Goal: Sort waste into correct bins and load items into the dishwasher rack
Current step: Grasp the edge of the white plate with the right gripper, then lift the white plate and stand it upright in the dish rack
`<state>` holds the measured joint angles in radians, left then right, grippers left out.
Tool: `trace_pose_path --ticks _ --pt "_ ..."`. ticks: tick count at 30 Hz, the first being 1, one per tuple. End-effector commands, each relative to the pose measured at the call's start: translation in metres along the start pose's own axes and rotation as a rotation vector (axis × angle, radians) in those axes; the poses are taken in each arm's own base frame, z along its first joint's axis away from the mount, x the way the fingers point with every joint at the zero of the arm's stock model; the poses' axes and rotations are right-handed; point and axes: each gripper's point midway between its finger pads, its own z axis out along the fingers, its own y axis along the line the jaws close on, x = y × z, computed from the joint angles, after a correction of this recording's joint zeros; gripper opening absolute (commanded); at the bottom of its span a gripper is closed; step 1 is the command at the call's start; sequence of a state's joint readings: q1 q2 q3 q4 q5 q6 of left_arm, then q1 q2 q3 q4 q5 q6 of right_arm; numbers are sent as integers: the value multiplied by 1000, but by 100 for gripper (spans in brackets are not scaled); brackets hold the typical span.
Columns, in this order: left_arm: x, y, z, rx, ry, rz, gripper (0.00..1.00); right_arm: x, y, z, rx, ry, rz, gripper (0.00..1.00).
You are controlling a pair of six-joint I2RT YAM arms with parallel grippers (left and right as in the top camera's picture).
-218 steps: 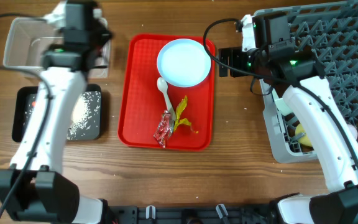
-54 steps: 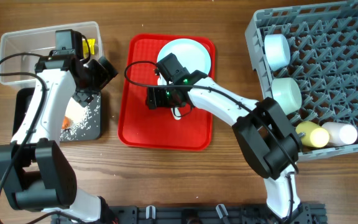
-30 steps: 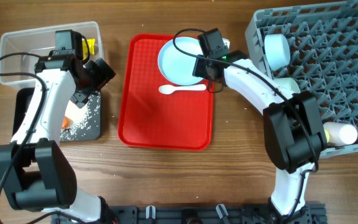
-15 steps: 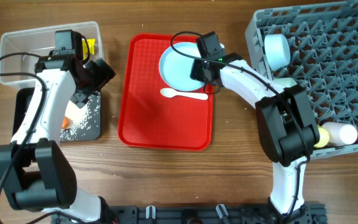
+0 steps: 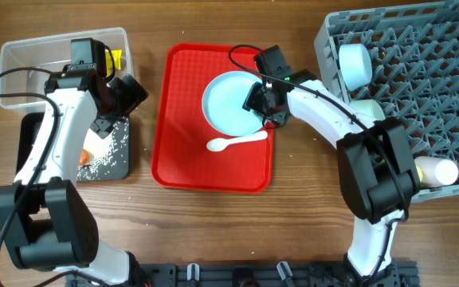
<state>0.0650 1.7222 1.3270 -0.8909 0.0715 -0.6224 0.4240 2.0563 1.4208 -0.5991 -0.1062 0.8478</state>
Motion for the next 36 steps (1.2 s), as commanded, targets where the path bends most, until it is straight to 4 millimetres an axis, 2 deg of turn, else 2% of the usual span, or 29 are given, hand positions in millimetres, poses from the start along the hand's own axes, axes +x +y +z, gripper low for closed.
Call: trace_pose_path --ticks 1,5,8,10,14,16,18,20,22,25,28,31,34,36 --pt "-4 4 -2 -14 -18 10 100 11 -4 7 13 45 80 54" --pt "-4 4 -2 -14 -18 11 100 18 -8 -16 36 60 146 47" --pt "-4 4 -2 -14 -18 11 100 28 -19 -19 88 91 264 40" --pt "-4 4 -2 -14 -18 11 100 26 -17 -22 79 86 263 33" --pt "-4 4 -2 -14 -18 11 100 19 -6 -46 26 49 183 32" --pt "-4 4 -2 -14 -18 10 100 19 -8 -72 41 7 134 31" --pt "-4 4 -2 -14 -18 11 100 36 -18 -80 115 21 123 35" --pt "-4 4 -2 -14 -18 11 100 56 -29 -69 199 58 173 41" --pt "-4 4 -2 -14 -18 11 100 72 -36 -50 252 89 221 43" --pt "-4 4 -2 -14 -18 11 100 87 -39 -24 290 146 234 42" --pt "-4 4 -2 -14 -18 11 100 88 -39 -15 272 179 254 40" --pt "-4 4 -2 -14 -18 11 100 79 -30 -5 233 149 247 29" --pt "-4 4 -2 -14 -18 11 100 79 -21 9 182 169 215 5" --pt "-4 4 -2 -14 -18 10 100 74 -11 12 136 156 160 4"
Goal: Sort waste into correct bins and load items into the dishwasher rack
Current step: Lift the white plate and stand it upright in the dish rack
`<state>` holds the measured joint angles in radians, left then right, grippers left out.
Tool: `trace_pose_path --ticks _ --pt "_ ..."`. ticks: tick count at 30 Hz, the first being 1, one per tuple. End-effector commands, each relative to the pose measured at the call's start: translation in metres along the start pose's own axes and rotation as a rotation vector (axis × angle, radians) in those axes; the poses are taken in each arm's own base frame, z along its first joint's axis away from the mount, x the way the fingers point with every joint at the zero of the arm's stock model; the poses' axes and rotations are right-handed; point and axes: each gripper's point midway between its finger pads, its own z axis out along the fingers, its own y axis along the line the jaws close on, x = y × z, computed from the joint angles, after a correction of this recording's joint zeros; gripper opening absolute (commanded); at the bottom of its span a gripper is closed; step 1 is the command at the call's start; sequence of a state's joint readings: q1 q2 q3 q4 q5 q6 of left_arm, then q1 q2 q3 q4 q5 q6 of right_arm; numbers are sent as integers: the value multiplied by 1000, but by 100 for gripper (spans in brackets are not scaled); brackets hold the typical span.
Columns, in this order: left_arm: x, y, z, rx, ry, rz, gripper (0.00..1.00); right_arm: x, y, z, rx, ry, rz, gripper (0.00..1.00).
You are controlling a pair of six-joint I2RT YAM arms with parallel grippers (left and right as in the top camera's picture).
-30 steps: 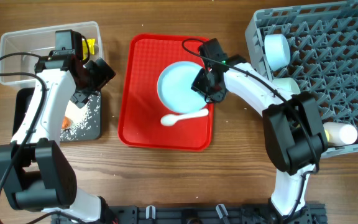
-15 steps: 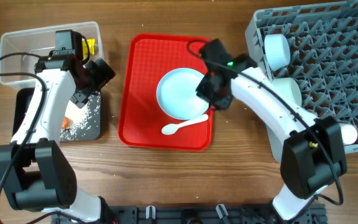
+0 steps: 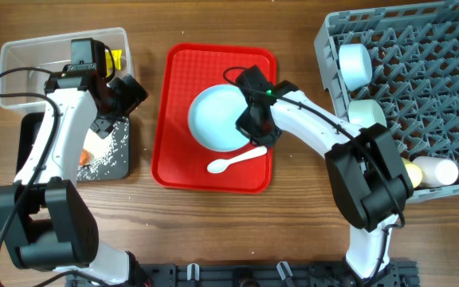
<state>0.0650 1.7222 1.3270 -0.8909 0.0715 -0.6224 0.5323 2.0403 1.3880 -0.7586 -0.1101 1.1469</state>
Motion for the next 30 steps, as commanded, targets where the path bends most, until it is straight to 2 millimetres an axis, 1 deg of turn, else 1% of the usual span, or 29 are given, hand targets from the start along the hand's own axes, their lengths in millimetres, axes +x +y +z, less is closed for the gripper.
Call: trace_pose_path --ticks 1,2,4,5,6,7,9,11,12,13,15,16,17,18,19,20,21,22,23,25,27,29,30 --pt "-4 4 -2 -14 -18 11 100 1 6 13 -27 20 -93 4" --pt "-4 4 -2 -14 -18 11 100 1 19 12 -83 21 -183 4" --pt "-4 4 -2 -14 -18 11 100 5 52 7 -246 25 -450 4" --pt "-4 4 -2 -14 -18 10 100 5 61 3 -296 20 -526 4" --pt "-4 4 -2 -14 -18 11 100 1 67 -1 -326 8 -561 4" --pt "-4 4 -2 -14 -18 11 100 -18 66 -12 -333 -27 -581 4" --pt "-4 4 -2 -14 -18 11 100 -49 62 -35 -336 -86 -597 4" --pt "-4 4 -2 -14 -18 11 100 -78 57 -70 -354 -156 -601 4" --pt "-4 4 -2 -14 -18 11 100 -99 48 -101 -351 -220 -577 4" --pt "-4 4 -2 -14 -18 11 100 -113 39 -127 -350 -276 -547 4" --pt "-4 4 -2 -14 -18 11 100 -133 21 -169 -357 -369 -510 4" --pt "-4 4 -2 -14 -18 11 100 -146 6 -193 -340 -441 -495 4" --pt "-4 4 -2 -14 -18 11 100 -161 -11 -214 -303 -516 -457 4" --pt "-4 4 -2 -14 -18 11 100 -186 -41 -250 -220 -660 -439 4" --pt "-4 4 -2 -14 -18 11 100 -204 -65 -270 -124 -756 -408 4" --pt "-4 4 -2 -14 -18 11 100 -217 -85 -282 -34 -821 -375 4" --pt "-4 4 -2 -14 -18 10 100 -234 -109 -298 102 -906 -354 4" --pt "-4 4 -2 -14 -18 11 100 -243 -122 -308 203 -953 -363 4" --pt "-4 4 -2 -14 -18 11 100 -249 -130 -315 274 -985 -366 5" --pt "-4 4 -2 -14 -18 11 100 -263 -144 -341 473 -1078 -414 4" --pt "-4 4 -2 -14 -18 11 100 -274 -151 -363 597 -1140 -461 4" --pt "-4 4 -2 -14 -18 11 100 -288 -157 -369 685 -1142 -539 4" --pt "-4 4 -2 -14 -18 11 100 -293 -161 -366 726 -1123 -576 4"
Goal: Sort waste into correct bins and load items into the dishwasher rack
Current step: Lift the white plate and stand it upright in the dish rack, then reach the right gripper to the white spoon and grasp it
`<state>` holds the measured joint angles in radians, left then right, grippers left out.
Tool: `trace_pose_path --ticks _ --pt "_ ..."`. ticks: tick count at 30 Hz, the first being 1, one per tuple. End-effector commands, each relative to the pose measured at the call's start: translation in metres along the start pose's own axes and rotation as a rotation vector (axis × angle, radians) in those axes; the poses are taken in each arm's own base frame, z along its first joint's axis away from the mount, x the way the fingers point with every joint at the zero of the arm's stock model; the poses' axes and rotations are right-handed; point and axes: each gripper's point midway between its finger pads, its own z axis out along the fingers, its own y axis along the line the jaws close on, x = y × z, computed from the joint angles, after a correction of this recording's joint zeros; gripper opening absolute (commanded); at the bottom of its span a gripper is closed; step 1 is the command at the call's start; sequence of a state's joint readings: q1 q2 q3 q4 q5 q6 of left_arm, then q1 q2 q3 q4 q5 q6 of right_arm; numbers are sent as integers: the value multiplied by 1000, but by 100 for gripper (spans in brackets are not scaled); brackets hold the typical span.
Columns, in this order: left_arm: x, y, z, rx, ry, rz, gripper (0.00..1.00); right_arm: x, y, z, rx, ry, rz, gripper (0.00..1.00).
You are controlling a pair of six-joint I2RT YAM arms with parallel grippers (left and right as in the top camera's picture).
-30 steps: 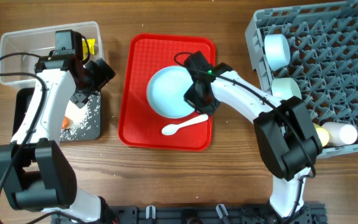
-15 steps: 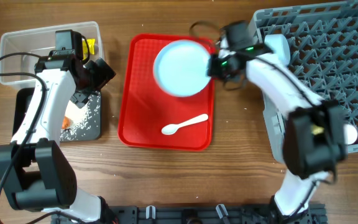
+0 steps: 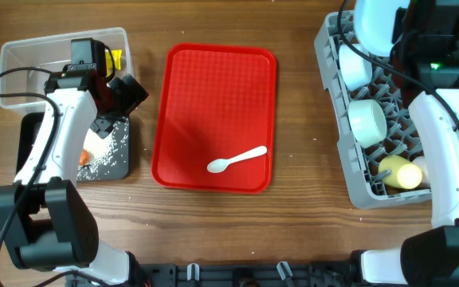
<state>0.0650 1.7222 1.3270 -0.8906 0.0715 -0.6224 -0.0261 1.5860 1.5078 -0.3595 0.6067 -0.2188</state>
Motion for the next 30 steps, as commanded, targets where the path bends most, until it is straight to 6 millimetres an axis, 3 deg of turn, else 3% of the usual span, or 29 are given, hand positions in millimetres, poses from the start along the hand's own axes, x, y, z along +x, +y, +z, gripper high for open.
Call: trace_pose_path --ticks 1,5,13,16,18,20,21,25,27,30 --pt "-3 4 -2 -14 -17 11 100 10 -20 21 101 49 -269 4" --pt "-3 4 -2 -14 -18 10 100 35 -30 47 182 155 -458 4" --pt "-3 4 -2 -14 -18 11 100 75 -1 82 129 259 -645 4" --pt "-3 4 -2 -14 -18 11 100 79 3 85 115 262 -650 5" --pt "-3 4 -2 -14 -17 10 100 78 9 86 85 248 -646 22" --pt "-3 4 -2 -14 -18 11 100 77 16 84 71 236 -612 100" --pt "-3 4 -2 -14 -18 11 100 75 17 82 84 228 -539 100" --pt "-3 4 -2 -14 -18 11 100 40 8 49 154 118 -64 100" --pt "-3 4 -2 -14 -18 11 100 14 25 21 50 39 43 100" --pt "-3 4 -2 -14 -18 10 100 -24 135 -75 -603 -63 133 100"
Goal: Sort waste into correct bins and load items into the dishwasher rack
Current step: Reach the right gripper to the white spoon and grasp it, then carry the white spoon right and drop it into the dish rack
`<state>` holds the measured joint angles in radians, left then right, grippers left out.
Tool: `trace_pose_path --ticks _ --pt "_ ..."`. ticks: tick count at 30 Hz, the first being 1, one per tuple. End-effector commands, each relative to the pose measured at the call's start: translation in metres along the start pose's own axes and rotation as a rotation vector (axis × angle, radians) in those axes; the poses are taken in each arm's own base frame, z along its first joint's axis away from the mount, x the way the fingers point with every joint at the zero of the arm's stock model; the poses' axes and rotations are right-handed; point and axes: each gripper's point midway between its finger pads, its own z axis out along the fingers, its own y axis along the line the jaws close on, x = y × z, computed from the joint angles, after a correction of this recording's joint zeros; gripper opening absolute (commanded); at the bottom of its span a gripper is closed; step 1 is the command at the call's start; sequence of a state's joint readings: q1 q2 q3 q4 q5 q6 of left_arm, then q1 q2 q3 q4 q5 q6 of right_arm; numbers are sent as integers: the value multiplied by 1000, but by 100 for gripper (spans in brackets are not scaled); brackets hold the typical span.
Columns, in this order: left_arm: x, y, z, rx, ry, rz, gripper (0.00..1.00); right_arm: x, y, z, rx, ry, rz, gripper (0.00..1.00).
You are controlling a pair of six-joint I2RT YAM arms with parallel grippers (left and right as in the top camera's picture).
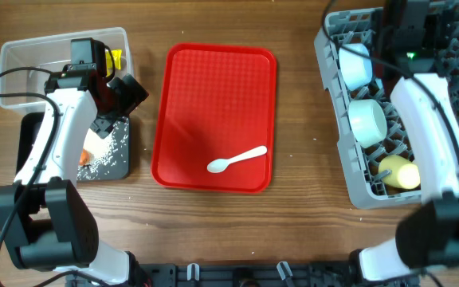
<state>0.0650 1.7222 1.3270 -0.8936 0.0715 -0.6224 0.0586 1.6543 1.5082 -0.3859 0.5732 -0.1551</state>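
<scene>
A white spoon (237, 159) lies on the red tray (213, 88), near its front right. The grey dishwasher rack (349, 179) at the right holds a pale blue cup (355, 65), a white cup (366, 119) and a yellowish bottle (400, 172). My right gripper (405, 14) is over the rack's far end at the frame's top edge; its jaws cannot be made out. No plate shows. My left gripper (124, 94) hangs between the clear bin (22, 56) and the black bin (114, 159); its opening is not readable.
The clear bin holds a yellow scrap (116, 57). White crumbs and an orange bit (83, 157) lie in the black bin. Bare wooden table separates the tray from the rack. The right arm stretches along the rack's left side.
The pale blue plate that showed at the rack's far left under my right gripper is no longer visible. The right wrist sits slightly further right. The left arm, tray and spoon are unchanged.
My right gripper was at the right rim of the pale blue plate on the tray. Then the plate sat further left with the gripper on its edge. Then the plate was off the tray, up over the rack's far end, the rack standing shifted. Now it is out of sight.
</scene>
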Motion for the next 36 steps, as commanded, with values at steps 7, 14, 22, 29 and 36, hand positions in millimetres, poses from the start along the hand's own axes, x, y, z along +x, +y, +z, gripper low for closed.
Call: trace_pose_path --ticks 7,14,22,29,36 --pt "-4 4 -2 -12 -20 11 100 37 219 -211 -1335 95 -147 100" --pt "-4 4 -2 -12 -20 11 100 185 281 -226 -1108 540 -561 100" --pt "-4 4 -2 -12 -20 11 100 288 307 -206 -1150 760 -855 67" --pt "-4 4 -2 -12 -20 11 100 312 317 -175 -1123 605 -978 65" --pt "-4 4 -2 -12 -20 11 100 321 311 -172 -1094 629 -986 46"
